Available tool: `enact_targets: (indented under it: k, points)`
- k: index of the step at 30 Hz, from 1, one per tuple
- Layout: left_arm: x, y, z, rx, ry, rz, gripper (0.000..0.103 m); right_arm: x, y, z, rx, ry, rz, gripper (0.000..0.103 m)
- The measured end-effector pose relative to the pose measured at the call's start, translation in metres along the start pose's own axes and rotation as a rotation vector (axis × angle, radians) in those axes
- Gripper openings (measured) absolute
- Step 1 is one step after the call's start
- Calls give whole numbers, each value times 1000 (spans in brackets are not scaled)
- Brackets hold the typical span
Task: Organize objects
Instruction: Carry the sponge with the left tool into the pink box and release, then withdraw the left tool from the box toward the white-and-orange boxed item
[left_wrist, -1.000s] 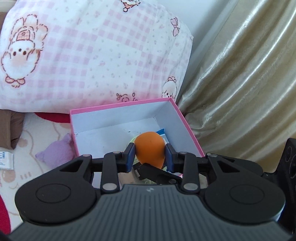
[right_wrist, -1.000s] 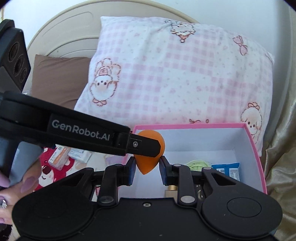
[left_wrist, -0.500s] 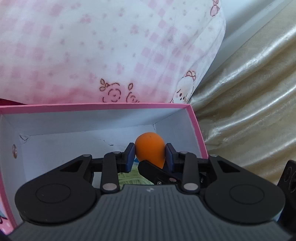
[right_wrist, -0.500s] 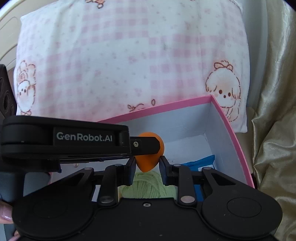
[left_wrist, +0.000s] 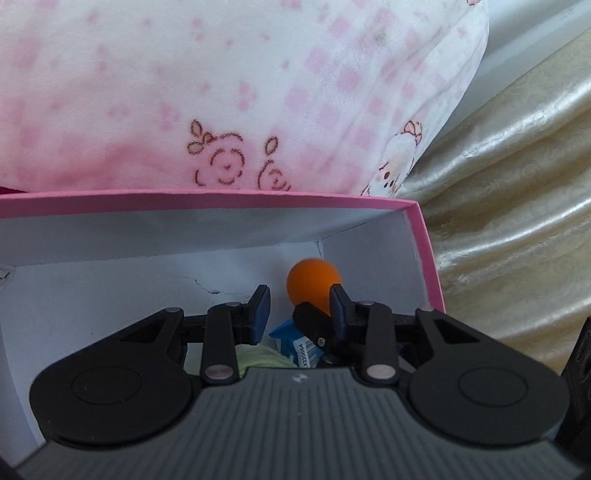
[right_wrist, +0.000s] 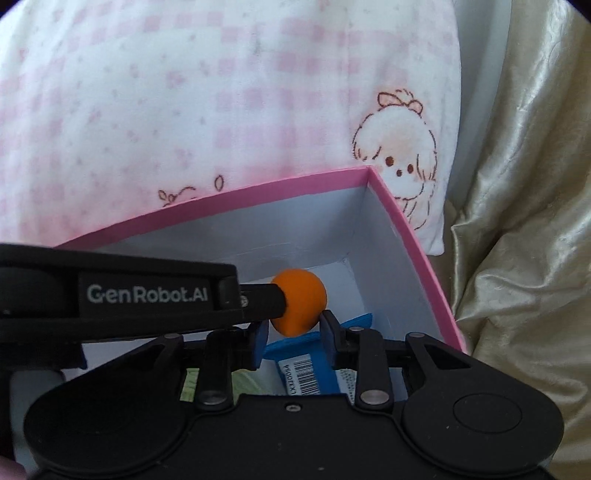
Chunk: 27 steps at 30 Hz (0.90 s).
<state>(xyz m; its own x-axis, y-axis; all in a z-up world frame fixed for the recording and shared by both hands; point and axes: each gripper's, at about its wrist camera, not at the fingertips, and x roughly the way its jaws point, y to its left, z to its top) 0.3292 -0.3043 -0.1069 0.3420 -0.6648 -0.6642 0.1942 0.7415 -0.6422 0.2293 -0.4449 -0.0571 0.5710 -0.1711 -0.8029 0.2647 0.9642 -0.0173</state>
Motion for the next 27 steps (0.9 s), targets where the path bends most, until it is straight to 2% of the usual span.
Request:
enact_targets:
  k: [3,6,12,14,17,20,27]
  points:
    - [-6,-1,-1,-5,-3,10,33,-6,-3,-6,-4,-28,-6,46]
    - [-17,-5,-1,-4,19,30,34,-18,-6,-13,1,-54,-4,46]
    - [-55,-22,-8,97,18,101,37,-59,-2,-26,13,-121,64,46]
    - [-73,-27,-11,138,16,132,40,-73,2,-29,13,-132,92,46]
    - [-101,-32,-16,163,53,177,41,-99,15,-37,-15,-156,123,46]
    - [-135,-29,-23,150,79,174,41,-124,28,-45,-51,-171,153,46]
    - [-217,-30,-47,211,21,220,48,-176,58,-62,-122,-184,261,48]
